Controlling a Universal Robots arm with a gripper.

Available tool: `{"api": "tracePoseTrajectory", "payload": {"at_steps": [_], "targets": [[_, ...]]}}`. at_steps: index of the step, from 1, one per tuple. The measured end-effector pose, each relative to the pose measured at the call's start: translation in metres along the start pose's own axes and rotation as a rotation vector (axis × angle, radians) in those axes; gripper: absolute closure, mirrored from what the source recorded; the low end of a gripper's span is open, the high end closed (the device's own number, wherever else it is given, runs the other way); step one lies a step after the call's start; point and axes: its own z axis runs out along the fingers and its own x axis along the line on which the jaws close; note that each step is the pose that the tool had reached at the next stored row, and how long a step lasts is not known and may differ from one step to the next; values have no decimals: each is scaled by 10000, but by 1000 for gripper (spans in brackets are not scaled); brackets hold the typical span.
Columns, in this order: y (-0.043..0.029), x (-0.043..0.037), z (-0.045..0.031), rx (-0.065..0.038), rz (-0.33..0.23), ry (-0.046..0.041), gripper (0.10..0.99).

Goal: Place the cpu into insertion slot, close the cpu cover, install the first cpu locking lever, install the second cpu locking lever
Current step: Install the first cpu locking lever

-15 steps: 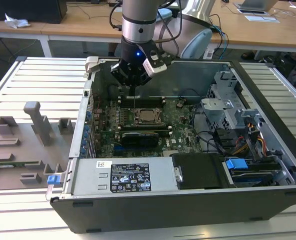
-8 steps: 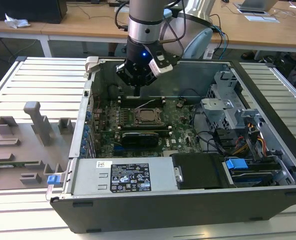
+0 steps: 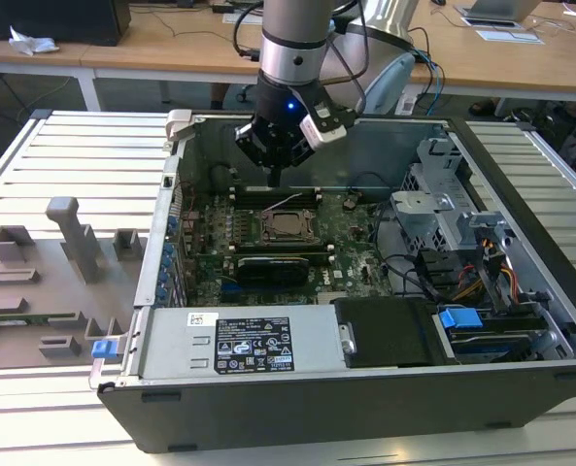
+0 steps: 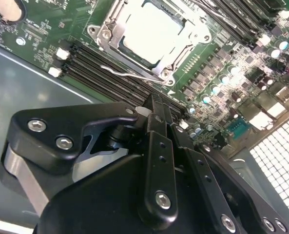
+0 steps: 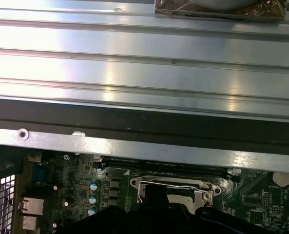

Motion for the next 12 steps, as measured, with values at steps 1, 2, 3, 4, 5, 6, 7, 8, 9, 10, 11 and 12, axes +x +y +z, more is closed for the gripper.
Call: {"api": "tracePoseTrajectory", "payload": {"at_steps": [1, 2, 3, 4, 5, 6, 7, 8, 9, 10, 11, 12], "targets": [[-1, -14, 0, 0, 0, 0, 980], [-2, -29, -1, -1, 0, 1, 980], [-3, -36, -1, 0, 0, 1, 980], [-4, -46, -1, 0, 0, 2, 980], [-5, -63, -2, -1, 0, 2, 980], [-6, -79, -2, 0, 0, 2, 980], [-8, -93, -3, 0, 0, 3, 980], [-8, -104, -3, -1, 0, 4, 980], [-9, -114, -3, 0, -1, 4, 980], [-10, -129, -3, -1, 0, 4, 980], [-11, -141, -4, -1, 0, 5, 980], [-12, -151, -3, -1, 1, 5, 980]]}}
